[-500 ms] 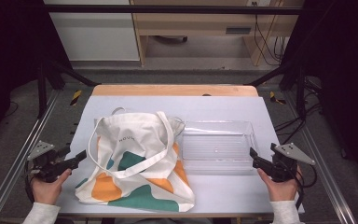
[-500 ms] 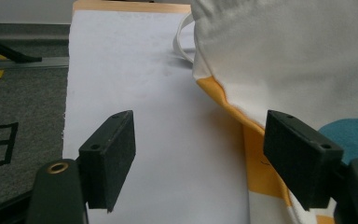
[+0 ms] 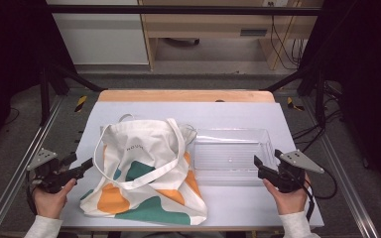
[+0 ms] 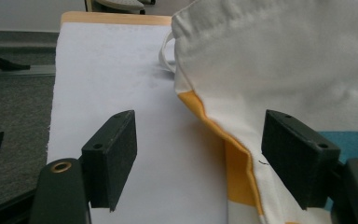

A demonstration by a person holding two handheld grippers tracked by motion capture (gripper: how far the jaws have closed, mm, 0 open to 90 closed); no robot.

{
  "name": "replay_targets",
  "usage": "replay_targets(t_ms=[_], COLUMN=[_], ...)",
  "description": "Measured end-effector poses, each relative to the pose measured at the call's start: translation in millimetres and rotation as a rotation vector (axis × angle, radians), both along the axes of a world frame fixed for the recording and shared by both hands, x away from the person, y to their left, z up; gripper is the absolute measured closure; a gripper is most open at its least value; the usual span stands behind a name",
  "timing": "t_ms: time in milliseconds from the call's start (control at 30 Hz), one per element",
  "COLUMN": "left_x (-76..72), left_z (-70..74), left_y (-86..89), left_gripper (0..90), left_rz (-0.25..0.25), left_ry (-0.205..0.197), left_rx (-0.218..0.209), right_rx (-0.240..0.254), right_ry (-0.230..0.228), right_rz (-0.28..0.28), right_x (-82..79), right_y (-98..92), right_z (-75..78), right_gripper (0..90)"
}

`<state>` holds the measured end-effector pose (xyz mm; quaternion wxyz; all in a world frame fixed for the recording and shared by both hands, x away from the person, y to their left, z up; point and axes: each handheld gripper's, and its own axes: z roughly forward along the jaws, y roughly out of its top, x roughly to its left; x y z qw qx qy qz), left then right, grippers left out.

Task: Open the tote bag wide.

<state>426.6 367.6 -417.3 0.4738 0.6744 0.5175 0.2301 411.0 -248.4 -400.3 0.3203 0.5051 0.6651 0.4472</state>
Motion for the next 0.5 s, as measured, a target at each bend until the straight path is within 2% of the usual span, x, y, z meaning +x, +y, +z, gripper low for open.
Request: replay_targets(t_ms=[333,500], left_x=[-1.2,-2.3], left_z=[17.4,24.4], left_y=[-1.2,-2.2], left_gripper=[27.5,28.0], left_rz=[-0.006,-0.009], left_ry=[-0.028,-0.046], left_rx=[-0.022,-0.014], right_rx=[0.008,0.012], right_ry=[-0.019,-0.023], right_rz=[0.05,0.073], right_x=[0.3,3.1], right_y=[19.6,29.6], right_z=[11.5,16.3], right_gripper=[29.1,29.7])
